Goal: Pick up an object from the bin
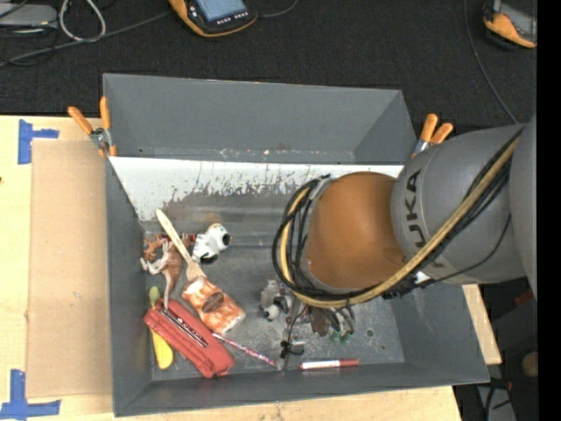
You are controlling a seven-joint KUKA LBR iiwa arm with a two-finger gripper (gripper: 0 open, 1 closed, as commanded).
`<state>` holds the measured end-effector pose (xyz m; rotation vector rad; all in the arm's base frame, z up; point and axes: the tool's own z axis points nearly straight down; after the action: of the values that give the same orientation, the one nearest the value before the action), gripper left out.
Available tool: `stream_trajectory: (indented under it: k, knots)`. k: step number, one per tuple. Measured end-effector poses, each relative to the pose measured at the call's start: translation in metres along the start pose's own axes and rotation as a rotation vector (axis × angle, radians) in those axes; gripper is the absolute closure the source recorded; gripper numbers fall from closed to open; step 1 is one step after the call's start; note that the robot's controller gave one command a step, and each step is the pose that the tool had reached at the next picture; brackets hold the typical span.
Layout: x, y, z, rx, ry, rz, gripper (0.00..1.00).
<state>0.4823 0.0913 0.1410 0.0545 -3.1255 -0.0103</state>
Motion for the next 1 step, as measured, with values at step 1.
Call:
stream_trajectory:
  k: [1]
  knots:
    - [-0.046,-0.0475,0.0068,0.0,-0.004,0.095,0.0]
